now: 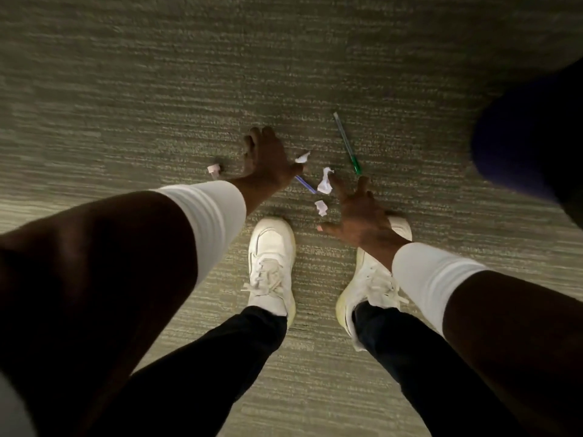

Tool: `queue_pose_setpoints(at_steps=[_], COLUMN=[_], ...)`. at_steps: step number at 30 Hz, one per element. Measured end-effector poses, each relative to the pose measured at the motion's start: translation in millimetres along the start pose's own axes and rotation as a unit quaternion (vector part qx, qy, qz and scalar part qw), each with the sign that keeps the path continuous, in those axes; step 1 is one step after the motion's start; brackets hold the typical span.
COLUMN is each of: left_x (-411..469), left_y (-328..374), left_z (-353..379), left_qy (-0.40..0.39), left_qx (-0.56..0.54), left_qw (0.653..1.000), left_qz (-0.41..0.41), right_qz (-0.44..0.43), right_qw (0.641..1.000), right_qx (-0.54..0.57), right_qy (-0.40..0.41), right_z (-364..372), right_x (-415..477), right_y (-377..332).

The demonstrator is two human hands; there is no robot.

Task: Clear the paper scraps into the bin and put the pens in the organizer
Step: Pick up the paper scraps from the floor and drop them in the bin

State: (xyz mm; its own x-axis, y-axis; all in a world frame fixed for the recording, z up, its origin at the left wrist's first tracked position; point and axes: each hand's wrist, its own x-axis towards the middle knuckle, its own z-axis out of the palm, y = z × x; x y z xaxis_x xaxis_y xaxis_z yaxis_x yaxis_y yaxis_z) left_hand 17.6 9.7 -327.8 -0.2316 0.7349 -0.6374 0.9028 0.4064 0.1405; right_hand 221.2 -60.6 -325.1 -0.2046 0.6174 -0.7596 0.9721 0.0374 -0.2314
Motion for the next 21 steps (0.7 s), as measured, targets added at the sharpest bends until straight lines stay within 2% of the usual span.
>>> queue_pose_setpoints(at_steps=[6,10,14,21], left_x=[7.7,6.1,1.9,-1.0], left_y=[15.3,20.5,22.2,16.6], left_z=[24.0,23.5,23.9,28.3], left_qy=[0.060,0.065,0.057,0.073], left_qx=[0.009,0.023,0.046,0.063], left_qw=[0.998,0.996,0.989,0.979], left_qz=[-0.002,0.051,0.127,0.179], right_qz=[-0.009,-0.018,-0.064,-0.064], right_qw=[0.997,0.996,0.993,0.990], right_qx=[0.015,0.001,-0.040,-0.092], right_qy=[0.075,0.091,0.090,0.085], right_z=[11.4,13.2,15.7,17.2], right_x=[14.3,17.4,16.7,18.5], right_y=[-8.2,-16.2,-15.3,-6.7])
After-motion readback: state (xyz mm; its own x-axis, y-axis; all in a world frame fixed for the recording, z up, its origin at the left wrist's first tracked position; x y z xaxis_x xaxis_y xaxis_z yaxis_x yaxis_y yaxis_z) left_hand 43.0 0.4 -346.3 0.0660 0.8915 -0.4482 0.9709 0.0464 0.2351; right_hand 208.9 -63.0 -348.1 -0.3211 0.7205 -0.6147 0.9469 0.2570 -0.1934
